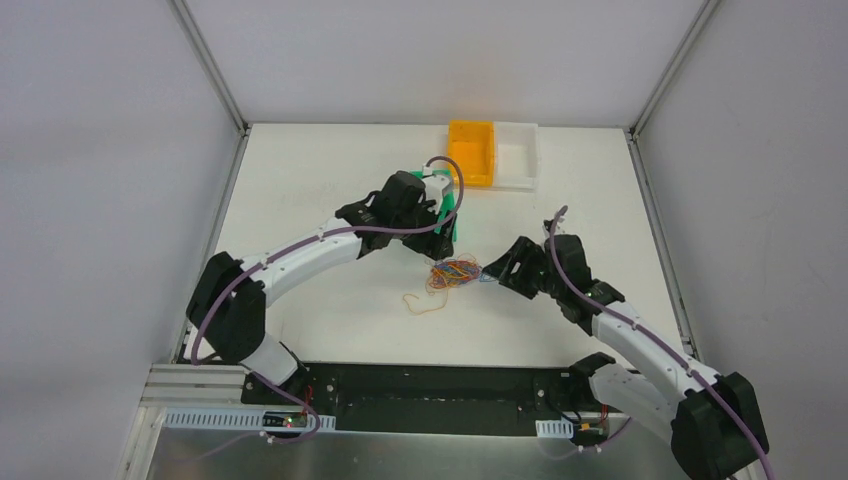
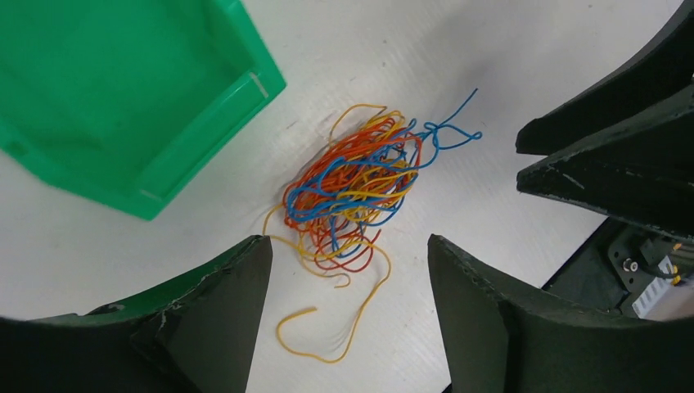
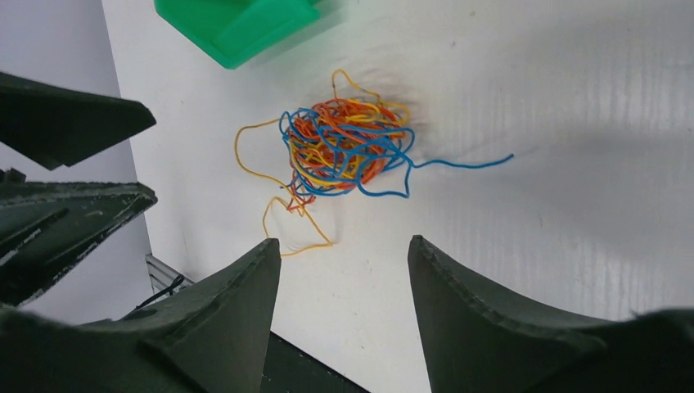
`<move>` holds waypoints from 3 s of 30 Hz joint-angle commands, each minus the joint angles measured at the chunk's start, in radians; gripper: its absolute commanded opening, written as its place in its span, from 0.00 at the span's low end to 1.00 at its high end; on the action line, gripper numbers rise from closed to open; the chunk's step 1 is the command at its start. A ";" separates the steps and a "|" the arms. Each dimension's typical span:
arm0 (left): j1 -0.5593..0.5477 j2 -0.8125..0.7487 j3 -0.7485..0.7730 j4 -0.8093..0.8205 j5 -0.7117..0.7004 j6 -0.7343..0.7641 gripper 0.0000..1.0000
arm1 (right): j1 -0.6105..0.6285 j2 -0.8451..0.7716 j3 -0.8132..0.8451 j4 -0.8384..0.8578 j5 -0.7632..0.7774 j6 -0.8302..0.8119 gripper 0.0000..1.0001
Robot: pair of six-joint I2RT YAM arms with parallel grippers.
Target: Untangle the cables
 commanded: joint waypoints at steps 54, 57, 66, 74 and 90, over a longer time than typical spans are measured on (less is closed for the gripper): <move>-0.105 0.203 0.097 0.029 0.057 -0.147 0.64 | 0.013 -0.038 -0.170 0.225 0.046 0.067 0.62; -0.111 0.238 0.112 0.029 0.051 -0.135 0.64 | 0.010 -0.051 -0.154 0.184 0.087 0.044 0.62; -0.154 0.334 0.178 0.030 0.015 -0.079 0.59 | 0.009 -0.087 -0.145 0.112 0.195 0.034 0.54; -0.165 0.448 0.242 0.034 0.039 -0.083 0.39 | 0.006 -0.076 -0.168 0.138 0.170 0.028 0.54; -0.034 0.341 -0.025 0.473 0.463 -0.308 0.00 | 0.008 0.152 -0.094 0.242 0.002 -0.065 0.58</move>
